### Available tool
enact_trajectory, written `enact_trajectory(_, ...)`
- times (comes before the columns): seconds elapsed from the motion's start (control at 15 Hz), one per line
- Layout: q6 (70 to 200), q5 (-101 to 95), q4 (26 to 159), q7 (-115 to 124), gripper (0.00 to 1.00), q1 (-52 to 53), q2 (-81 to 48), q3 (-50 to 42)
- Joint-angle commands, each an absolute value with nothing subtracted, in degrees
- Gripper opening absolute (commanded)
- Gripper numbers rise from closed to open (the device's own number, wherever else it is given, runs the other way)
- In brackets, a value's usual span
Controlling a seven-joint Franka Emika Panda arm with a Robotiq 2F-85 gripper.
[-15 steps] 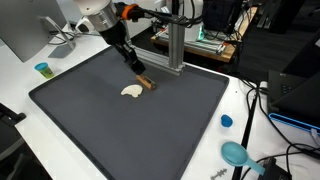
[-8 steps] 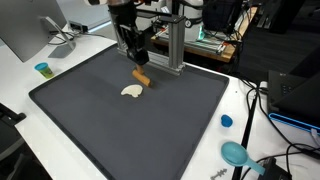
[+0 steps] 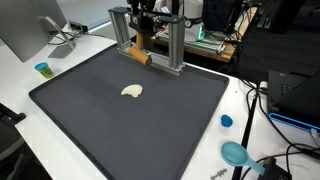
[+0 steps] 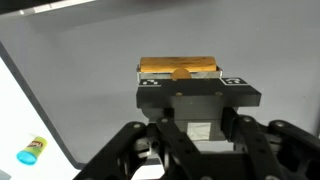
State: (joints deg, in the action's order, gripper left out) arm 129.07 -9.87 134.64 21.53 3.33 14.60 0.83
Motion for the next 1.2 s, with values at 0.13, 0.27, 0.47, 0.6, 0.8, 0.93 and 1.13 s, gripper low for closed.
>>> enact_trajectory(0.13, 129.0, -9.2, 137.6, 21.2, 0.47, 1.2, 18.9, 2.8)
enact_trajectory(0.27, 128.8, -11.5, 138.9, 24.4, 0.22, 0.3, 19.7, 3.9)
enact_trajectory(0.47, 126.5, -12.4, 140.8, 27.0, 0.22, -1.1, 23.6, 5.5)
enact_trajectory(0.6, 123.9, -10.2, 142.4, 23.1, 0.22, -0.2, 27.4, 5.4)
enact_trajectory(0.8, 120.1, -9.1, 143.7, 19.3, 0.22, 0.7, 32.5, 5.6)
enact_trajectory(0.93, 116.5, -6.5, 143.2, 13.6, 0.22, 2.0, 34.2, 3.7)
enact_trajectory(1.13, 118.3, -8.4, 142.3, 17.5, 0.47, 0.1, 31.5, 6.0)
